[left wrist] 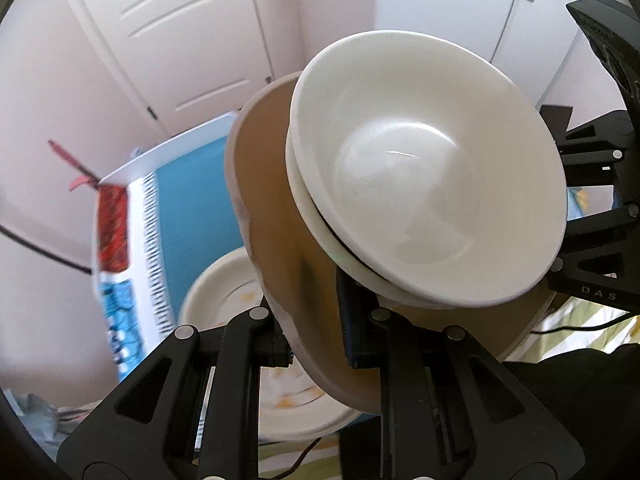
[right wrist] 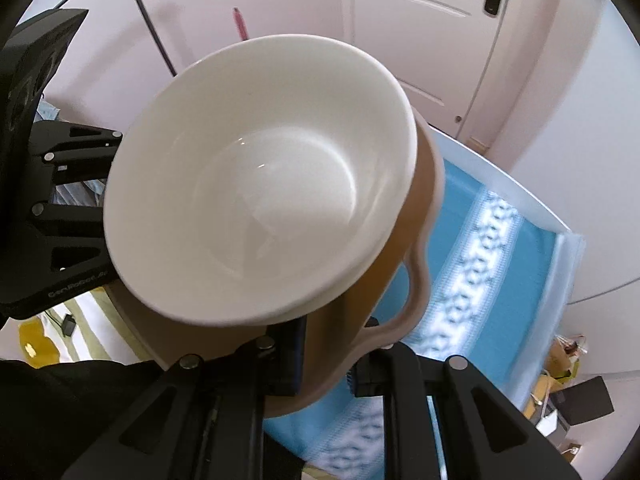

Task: Organize plates and bowls
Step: 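Lift the basin with bowls using both grippers and carry it over the plate stack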

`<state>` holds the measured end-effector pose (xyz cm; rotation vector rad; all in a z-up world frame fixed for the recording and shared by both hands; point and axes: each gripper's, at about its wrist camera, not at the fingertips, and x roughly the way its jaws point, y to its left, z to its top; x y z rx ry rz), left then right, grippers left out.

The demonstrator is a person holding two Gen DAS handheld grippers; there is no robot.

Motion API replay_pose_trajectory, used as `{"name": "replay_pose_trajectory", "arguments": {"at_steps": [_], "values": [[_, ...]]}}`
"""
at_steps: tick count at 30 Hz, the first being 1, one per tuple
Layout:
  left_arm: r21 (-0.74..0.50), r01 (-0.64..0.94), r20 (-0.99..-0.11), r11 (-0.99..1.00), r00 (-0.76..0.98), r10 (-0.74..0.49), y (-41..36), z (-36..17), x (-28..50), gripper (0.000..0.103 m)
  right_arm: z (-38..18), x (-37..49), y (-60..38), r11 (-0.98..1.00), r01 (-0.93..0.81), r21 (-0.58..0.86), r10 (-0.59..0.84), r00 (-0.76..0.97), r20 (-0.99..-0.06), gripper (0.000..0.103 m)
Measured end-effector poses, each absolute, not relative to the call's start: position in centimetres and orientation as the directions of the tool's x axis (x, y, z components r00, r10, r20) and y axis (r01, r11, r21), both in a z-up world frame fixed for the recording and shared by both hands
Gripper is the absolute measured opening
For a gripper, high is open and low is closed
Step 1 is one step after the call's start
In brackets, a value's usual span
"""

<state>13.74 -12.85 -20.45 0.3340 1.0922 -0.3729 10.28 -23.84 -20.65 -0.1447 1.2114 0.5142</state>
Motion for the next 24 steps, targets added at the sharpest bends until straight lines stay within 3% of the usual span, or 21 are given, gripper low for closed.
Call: {"name": "replay_pose_trajectory", "arguments": {"at_steps": [9,24], "values": [[0.042,0.476,-0.935,0.879,0.329,-0.133,-4.4,-24.7,14.0,0.015,-24.2,9.9,-14.9,0.889,-0.411,0.203,0.298,0.181,-0.937,0.015],[-0.039,0.477,-0.946,0.878,0.266,-0.187,-1.8,-29.4,14.0,0.015,-27.9,10.6,-11.1,0.920,-0.371,0.128,0.197,0.154,-0.968,0.015]]}}
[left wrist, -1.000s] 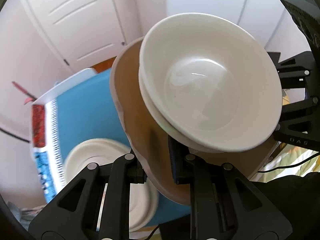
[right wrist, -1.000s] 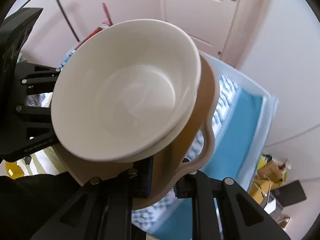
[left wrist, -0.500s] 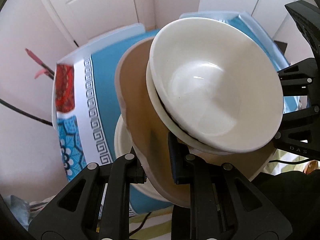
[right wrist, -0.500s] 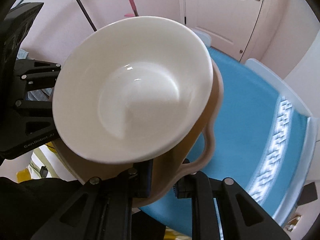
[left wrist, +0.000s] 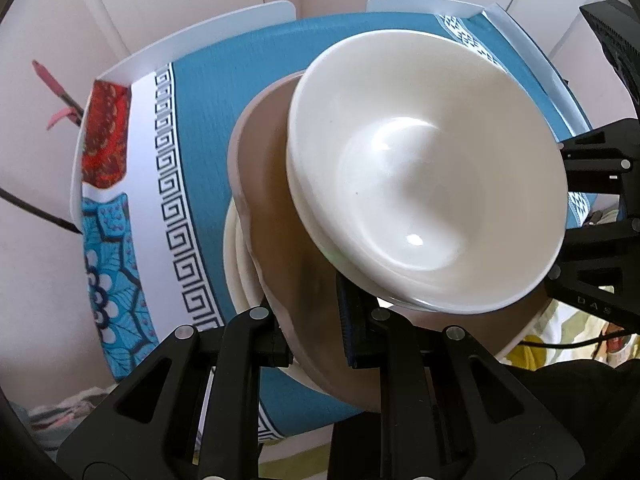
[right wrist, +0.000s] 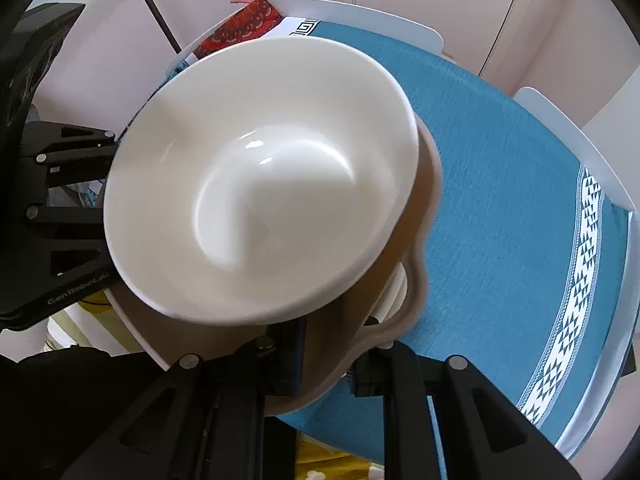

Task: Organize plates and bowls
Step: 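Lift the basin with bowls using both grippers and carry it over the plate stack, then lower the basin onto the duck plate stack and open both grippers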

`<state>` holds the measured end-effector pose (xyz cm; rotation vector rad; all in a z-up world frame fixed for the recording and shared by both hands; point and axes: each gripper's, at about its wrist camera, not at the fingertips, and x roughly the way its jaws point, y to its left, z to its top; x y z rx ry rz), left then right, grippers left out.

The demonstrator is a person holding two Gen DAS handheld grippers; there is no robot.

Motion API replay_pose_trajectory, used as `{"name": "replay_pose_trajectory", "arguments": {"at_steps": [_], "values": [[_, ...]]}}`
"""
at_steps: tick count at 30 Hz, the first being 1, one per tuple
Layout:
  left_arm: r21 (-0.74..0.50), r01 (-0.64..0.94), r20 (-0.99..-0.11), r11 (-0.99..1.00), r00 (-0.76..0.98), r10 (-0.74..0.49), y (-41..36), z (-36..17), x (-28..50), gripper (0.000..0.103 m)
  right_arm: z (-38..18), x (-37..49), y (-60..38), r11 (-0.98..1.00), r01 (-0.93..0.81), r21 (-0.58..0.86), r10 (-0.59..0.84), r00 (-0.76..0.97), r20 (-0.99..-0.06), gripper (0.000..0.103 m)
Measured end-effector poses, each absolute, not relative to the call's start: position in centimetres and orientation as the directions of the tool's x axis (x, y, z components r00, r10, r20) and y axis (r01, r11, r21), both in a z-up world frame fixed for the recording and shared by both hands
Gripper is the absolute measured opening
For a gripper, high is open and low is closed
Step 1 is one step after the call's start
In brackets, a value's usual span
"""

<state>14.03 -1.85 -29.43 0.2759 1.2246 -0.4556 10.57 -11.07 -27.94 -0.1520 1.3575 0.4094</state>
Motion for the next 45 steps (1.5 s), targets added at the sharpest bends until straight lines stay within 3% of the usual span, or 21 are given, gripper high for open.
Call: {"name": "replay_pose_trajectory", "arguments": {"at_steps": [22,31,36,45], "values": [[-0.060,0.456,-0.975,0.888,0.162,-0.149,-2.1,-29.9,14.9,0.015,-28.7,11.6,-9.8,0.929,-0.319,0.187,0.216,0.056,-0.975,0.017],[-0.033,0.472,-0.986,0.881,0.129,-0.107,-2.4,-29.3,15.1,0.017,-27.5,11.8,-10.0,0.931,-0.302,0.205,0.222,0.022,-0.975,0.023],[-0.010,0.479,-0.987,0.878,0.134,-0.084,-2.4,-28.4,14.9,0.017,-26.3,11.3,-10.3,0.937,-0.300,0.177,0.197,0.036,-0.980,0.043],[0.012,0.461,-0.983,0.887,0.170,-0.075,-2.1,-25.9,13.0,0.018,-24.4,10.1,-11.3,0.947,-0.268,0.179,0.207,0.080,-0.975,0.043]]}}
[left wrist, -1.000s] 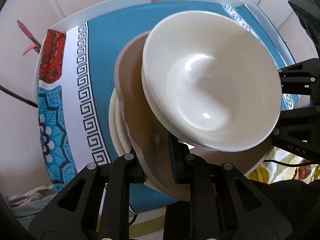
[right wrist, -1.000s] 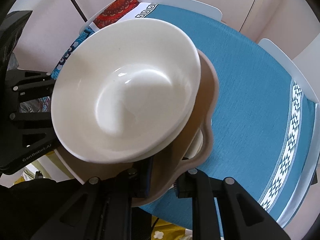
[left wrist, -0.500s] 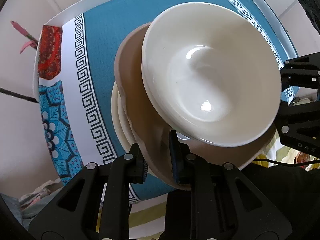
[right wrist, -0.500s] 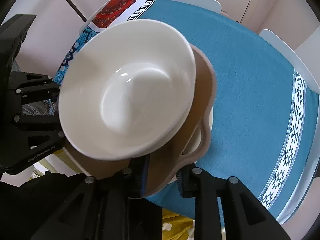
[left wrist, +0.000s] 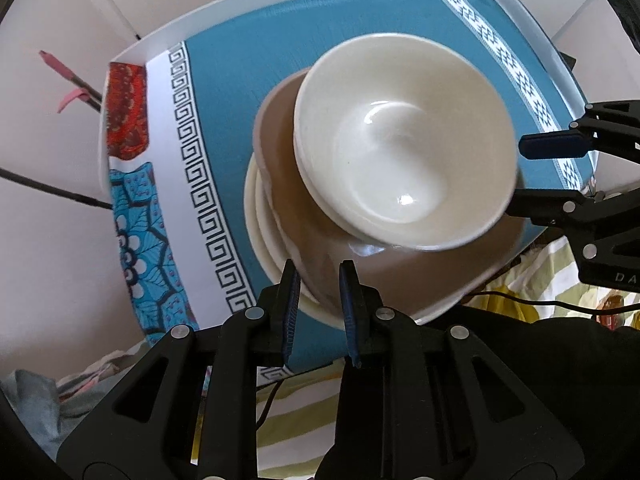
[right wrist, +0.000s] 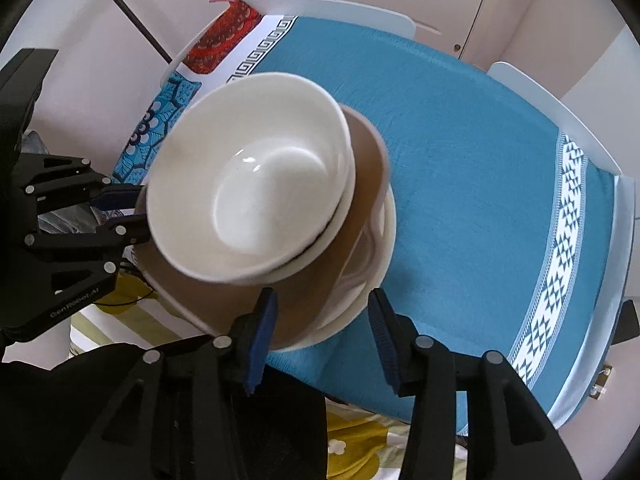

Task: Organize plates and bowls

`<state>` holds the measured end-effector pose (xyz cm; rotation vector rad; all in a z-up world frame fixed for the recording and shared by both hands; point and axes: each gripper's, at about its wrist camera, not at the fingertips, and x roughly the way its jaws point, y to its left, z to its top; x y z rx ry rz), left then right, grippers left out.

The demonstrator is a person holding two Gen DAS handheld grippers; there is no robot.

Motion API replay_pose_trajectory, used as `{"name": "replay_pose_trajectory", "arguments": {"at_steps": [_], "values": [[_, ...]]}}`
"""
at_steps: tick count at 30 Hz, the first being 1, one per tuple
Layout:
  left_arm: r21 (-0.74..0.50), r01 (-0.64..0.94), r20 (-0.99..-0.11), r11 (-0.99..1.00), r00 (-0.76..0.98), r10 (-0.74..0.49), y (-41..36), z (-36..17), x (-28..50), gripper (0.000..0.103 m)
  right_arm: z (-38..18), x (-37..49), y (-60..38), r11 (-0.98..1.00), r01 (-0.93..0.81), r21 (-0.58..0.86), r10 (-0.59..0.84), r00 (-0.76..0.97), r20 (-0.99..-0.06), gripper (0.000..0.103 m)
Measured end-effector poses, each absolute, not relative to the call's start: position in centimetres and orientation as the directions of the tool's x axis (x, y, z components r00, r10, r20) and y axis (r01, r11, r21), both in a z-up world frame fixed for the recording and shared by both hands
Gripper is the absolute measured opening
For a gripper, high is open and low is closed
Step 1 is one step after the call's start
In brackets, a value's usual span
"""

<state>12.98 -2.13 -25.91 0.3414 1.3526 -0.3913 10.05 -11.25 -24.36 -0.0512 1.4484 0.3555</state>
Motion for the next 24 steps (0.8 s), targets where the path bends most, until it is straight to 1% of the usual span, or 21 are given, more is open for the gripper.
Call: {"name": "replay_pose_trajectory", "arguments": {"at_steps": [3,7,11,13,15,16,17,18,19,20,24], "values": [[0.012,0.453,-0.976,0.891,0.198,-0.088,-2.0,-24.6,11.9,0.018,-22.8,8.7,-12.2,0.951,-0.255,0.174,0.208,0.115,-0.971,0.043],[0.001,0.434,-0.952,0.901,0.277,-0.132,-1.7,-21.1,9.8,0.018,-19.6,6.6,-13.3,0.961,-0.222,0.165,0.212,0.208,-0.955,0.043],[-0.019,0.385,-0.883,0.923,0.427,-0.196,-0.8,-15.8,8.0,0.018,-15.8,5.0,-13.9,0.974,-0.173,0.149,0.201,0.339,-0.919,0.043],[-0.032,0.370,-0.820,0.929,0.521,-0.236,-0.5,-12.6,6.8,0.018,-13.1,3.9,-14.8,0.983,-0.129,0.132,0.175,0.427,-0.887,0.054],[-0.025,0.349,-0.750,0.937,0.613,-0.248,-0.4,-9.6,5.5,0.018,-10.5,2.8,-15.5,0.988,-0.087,0.126,0.153,0.511,-0.846,0.074],[-0.024,0.342,-0.717,0.939,0.649,-0.254,-0.3,-8.3,4.9,0.018,-9.3,2.2,-15.8,0.990,-0.069,0.125,0.142,0.549,-0.824,0.079],[-0.023,0.337,-0.696,0.941,0.671,-0.257,-0.3,-7.6,4.4,0.018,-8.2,1.6,-16.1,0.991,-0.054,0.122,0.130,0.585,-0.800,0.089],[-0.018,0.328,-0.668,0.945,0.699,-0.255,-0.4,-6.5,3.9,0.018,-7.3,1.3,-16.3,0.992,-0.044,0.120,0.122,0.607,-0.785,0.095],[-0.011,0.318,-0.643,0.948,0.724,-0.250,-0.4,-5.6,3.4,0.018,-5.9,0.6,-16.5,0.993,-0.029,0.113,0.105,0.647,-0.755,0.097],[-0.006,0.310,-0.622,0.951,0.743,-0.246,-0.5,-4.8,3.0,0.018,-4.9,0.1,-16.6,0.994,-0.022,0.106,0.092,0.675,-0.732,0.101],[-0.029,0.290,-0.570,0.957,0.782,-0.254,-0.5,-3.1,2.0,0.018,-2.0,-1.5,-16.7,0.997,0.012,0.083,0.044,0.760,-0.648,0.102]]}}
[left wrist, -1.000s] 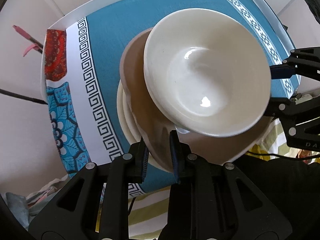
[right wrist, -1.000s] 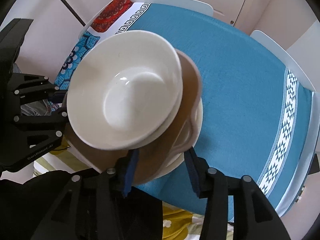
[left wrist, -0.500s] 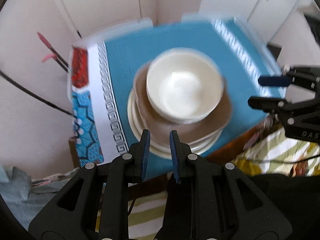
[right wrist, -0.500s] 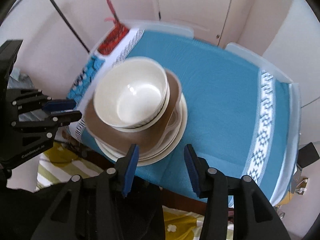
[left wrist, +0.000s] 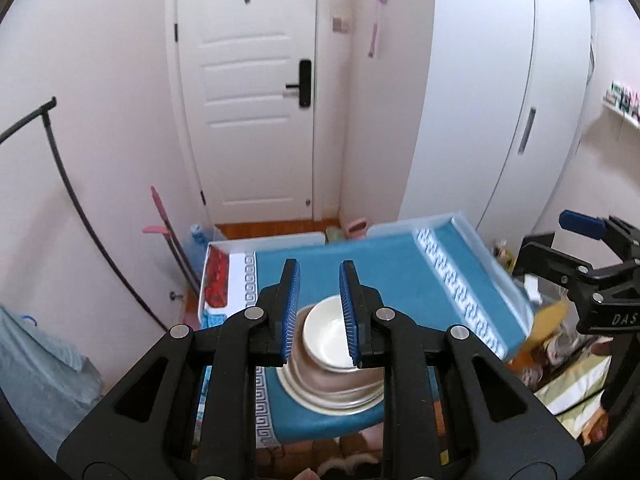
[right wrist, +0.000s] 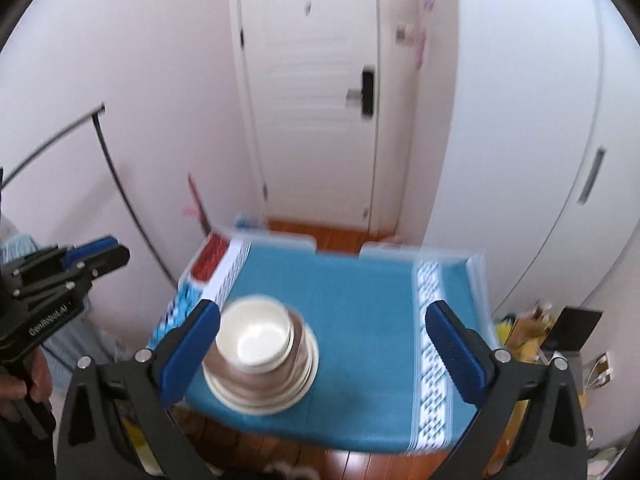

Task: Organize plates and bowls

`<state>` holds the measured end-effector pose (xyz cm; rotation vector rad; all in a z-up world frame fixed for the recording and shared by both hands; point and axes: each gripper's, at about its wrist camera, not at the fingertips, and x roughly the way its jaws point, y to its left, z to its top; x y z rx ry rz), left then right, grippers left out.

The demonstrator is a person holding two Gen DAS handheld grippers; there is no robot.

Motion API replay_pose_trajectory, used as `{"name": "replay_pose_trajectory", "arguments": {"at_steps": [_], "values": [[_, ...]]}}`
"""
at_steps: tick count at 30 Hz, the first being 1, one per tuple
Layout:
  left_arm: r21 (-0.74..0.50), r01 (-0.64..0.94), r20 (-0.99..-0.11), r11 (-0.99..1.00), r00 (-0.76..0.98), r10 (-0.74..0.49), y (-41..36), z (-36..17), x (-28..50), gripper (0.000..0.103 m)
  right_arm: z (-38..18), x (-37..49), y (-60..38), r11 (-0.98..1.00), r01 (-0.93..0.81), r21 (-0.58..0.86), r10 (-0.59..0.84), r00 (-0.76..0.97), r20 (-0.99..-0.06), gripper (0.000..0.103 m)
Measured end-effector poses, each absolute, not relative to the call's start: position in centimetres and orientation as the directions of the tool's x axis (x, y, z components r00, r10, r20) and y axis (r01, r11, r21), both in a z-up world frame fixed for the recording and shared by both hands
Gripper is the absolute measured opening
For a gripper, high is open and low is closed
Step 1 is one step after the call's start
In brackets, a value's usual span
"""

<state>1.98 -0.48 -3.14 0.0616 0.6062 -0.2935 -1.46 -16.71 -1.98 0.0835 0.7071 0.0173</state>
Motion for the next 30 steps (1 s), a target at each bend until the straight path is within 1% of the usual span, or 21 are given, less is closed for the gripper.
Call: {"name": "replay_pose_trajectory", "arguments": {"at_steps": [3,5,6,7,8,9,10,12,16,18,24,30], "values": [[-0.061,0.297,-0.520,0.953,0.805,-0.284,-0.5,-2.1,0.4,0.018,-0.8,-2.5,-16.8,0.996,0.035,0.087,0.026,0.794,-0.607,0.102],[-0.061,0.291,-0.502,0.955,0.818,-0.282,-0.7,-1.6,-0.4,0.020,-0.7,-2.9,-16.9,0.995,0.044,0.087,0.017,0.805,-0.593,0.102],[-0.060,0.288,-0.499,0.956,0.821,-0.279,-0.8,-1.5,-0.7,0.027,-0.6,-3.0,-17.0,0.995,0.049,0.085,0.010,0.810,-0.587,0.102],[-0.062,0.283,-0.496,0.957,0.823,-0.275,-0.8,-1.4,-0.9,0.038,-0.4,-3.2,-17.1,0.995,0.058,0.085,0.001,0.816,-0.578,0.102],[-0.069,0.274,-0.485,0.959,0.831,-0.272,-0.6,-1.3,-1.2,0.076,-0.2,-3.5,-17.3,0.994,0.065,0.090,-0.002,0.822,-0.570,0.102],[-0.075,0.263,-0.467,0.962,0.843,-0.267,-0.4,-1.1,-1.5,0.103,-0.2,-3.5,-17.4,0.993,0.068,0.094,-0.003,0.824,-0.566,0.102],[-0.082,0.243,-0.418,0.967,0.872,-0.255,0.0,-0.6,-2.3,0.103,-0.1,-3.6,-17.6,0.992,0.080,0.096,-0.012,0.828,-0.561,0.102],[-0.074,0.222,-0.368,0.972,0.900,-0.234,0.5,0.2,-3.2,0.103,0.0,-3.6,-17.8,0.990,0.100,0.096,-0.029,0.830,-0.558,0.102],[-0.026,0.179,-0.354,0.983,0.919,-0.177,0.3,0.9,-3.7,0.103,0.4,-3.9,-17.8,0.988,0.118,0.103,-0.045,0.845,-0.532,0.102],[-0.011,0.155,-0.344,0.988,0.927,-0.149,0.2,1.2,-4.1,0.103,0.9,-4.1,-17.6,0.987,0.137,0.082,-0.078,0.861,-0.502,0.102],[0.038,0.128,-0.281,0.991,0.953,-0.113,0.0,1.8,-5.5,0.103,1.5,-4.2,-17.4,0.985,0.163,0.055,-0.118,0.873,-0.473,0.102],[0.030,0.135,-0.288,0.990,0.950,-0.120,-0.2,1.9,-4.7,0.103,1.7,-4.1,-17.5,0.983,0.176,0.044,-0.135,0.875,-0.465,0.102]]}}
